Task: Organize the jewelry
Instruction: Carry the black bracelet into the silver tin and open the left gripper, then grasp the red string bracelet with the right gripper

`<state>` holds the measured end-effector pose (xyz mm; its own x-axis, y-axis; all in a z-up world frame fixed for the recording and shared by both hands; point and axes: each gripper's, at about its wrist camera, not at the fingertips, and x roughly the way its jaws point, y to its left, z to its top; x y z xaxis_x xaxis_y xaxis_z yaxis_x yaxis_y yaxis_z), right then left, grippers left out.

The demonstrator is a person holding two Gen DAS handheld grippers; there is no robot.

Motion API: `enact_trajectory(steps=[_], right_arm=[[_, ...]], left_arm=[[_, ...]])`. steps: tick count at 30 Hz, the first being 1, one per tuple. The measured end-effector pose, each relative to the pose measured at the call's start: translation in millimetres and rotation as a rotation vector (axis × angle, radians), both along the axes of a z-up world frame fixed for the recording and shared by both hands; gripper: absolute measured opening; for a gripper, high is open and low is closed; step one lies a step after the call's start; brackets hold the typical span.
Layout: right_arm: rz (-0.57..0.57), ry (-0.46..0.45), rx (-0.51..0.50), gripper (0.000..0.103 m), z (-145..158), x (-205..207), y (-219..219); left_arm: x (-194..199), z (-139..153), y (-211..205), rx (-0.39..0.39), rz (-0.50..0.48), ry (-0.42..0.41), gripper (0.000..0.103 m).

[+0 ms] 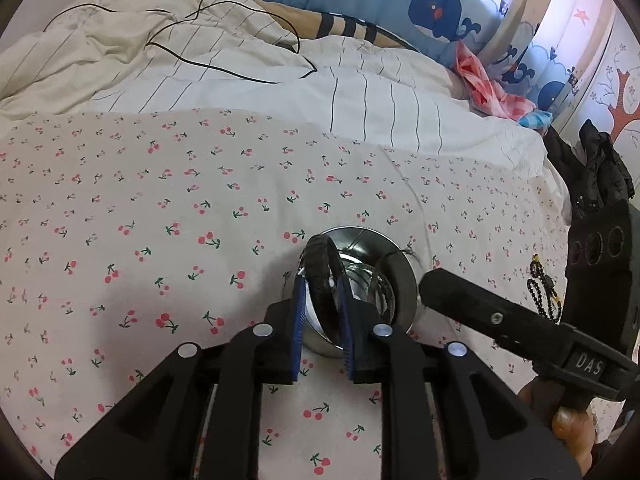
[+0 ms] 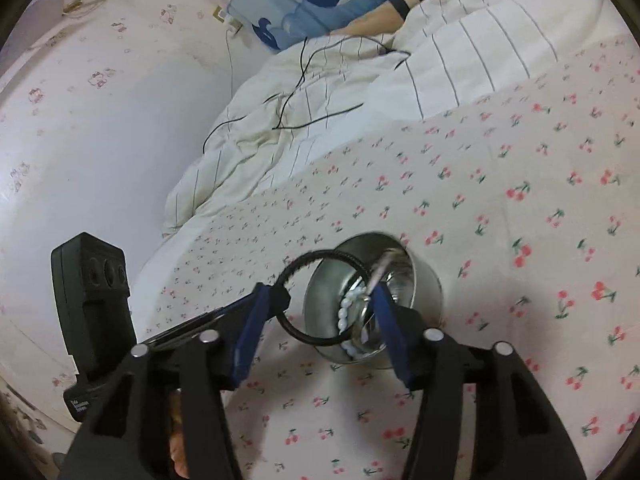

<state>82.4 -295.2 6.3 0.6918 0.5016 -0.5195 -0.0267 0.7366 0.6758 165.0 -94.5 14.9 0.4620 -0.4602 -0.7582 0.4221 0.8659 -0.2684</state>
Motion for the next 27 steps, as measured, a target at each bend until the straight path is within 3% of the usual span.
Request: enact_trajectory(steps=[3, 11, 17, 20, 27], right_arm=[[-0.014, -0.014, 0.011, 0.055, 3, -10, -5], [0.083, 0.004, -0.176, 0.055, 18, -84, 20], [0.152, 0.039, -0.391, 0.056, 6, -140, 56], [0.168, 0.054, -0.469, 0.056, -3, -149, 70], [0.131, 0.086, -0.512, 0.056, -17, -141, 87]], left_arm=[[-2, 1, 10, -0.026, 0.007, 0.013, 0.016], [-38, -4, 54, -0.089, -0.019, 0.089, 0.029], [-93, -16, 76, -0.031, -0.102, 0.133, 0.035], [-118, -20, 91, -0.036, -0.089, 0.132, 0.043], [-148, -45, 120, -0.009, -0.074, 0.184, 0.043]])
